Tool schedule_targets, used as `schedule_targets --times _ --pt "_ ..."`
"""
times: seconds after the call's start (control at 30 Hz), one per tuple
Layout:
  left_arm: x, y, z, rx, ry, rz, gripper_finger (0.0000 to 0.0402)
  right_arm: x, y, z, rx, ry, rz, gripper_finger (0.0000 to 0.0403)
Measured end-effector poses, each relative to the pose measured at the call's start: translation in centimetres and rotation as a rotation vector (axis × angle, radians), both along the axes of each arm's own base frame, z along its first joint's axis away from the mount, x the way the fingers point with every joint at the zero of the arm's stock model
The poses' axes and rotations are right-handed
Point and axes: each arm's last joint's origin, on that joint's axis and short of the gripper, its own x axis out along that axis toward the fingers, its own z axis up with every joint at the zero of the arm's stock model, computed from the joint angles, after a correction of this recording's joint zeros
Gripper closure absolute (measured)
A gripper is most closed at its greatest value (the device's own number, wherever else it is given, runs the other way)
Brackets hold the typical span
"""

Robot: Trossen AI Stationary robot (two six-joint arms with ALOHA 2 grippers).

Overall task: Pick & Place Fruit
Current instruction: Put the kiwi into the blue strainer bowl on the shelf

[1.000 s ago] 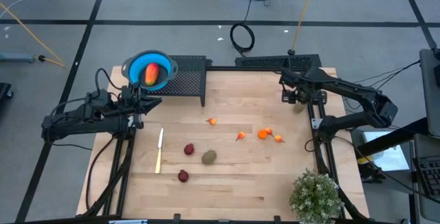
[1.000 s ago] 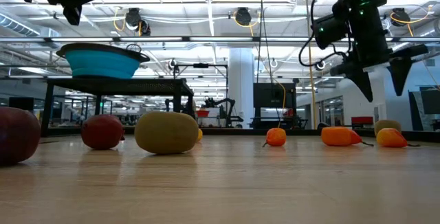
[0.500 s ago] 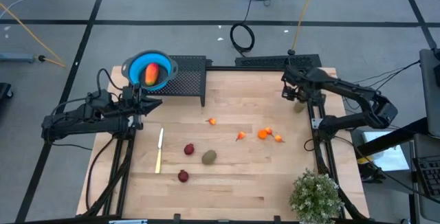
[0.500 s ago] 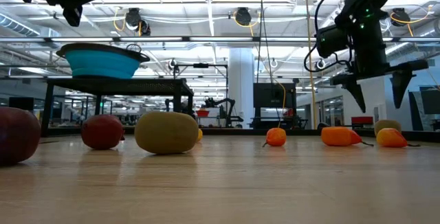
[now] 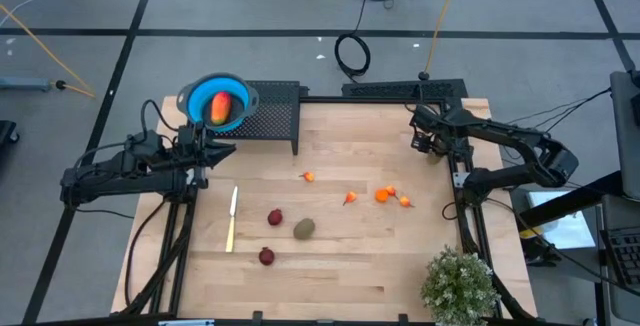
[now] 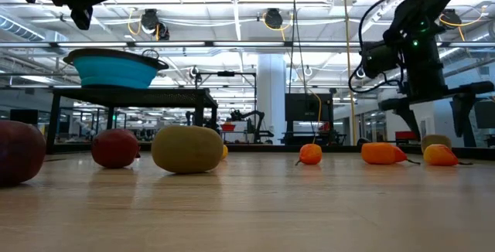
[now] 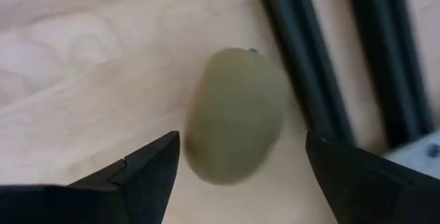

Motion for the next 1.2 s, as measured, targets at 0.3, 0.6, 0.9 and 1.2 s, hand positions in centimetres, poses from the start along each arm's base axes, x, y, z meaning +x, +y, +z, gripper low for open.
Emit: schedule_targets --times 0.3,0.6,0.9,1.2 --pt "0.0 0.0 0.0 -0.010 -0.002 0.000 0.0385 -0.4 -0.5 -1.8 -0.068 -0.063 -0.055 0.0094" --pt "0.0 0.0 0.0 -0.011 -0.002 0.001 0.0385 -0.9 -0.7 -2.3 -0.066 -0.064 -0.081 0.0096" --pt "0.0 0.0 0.0 -0.013 -0.002 0.002 0.0385 -0.8 -0.7 -2.3 -0.066 -0.069 -0.057 0.0158" --pt "0.0 0.0 0.0 -0.027 -0.005 0.003 0.0385 1.0 -1.8 -1.9 -0.074 -0.365 0.075 0.0204"
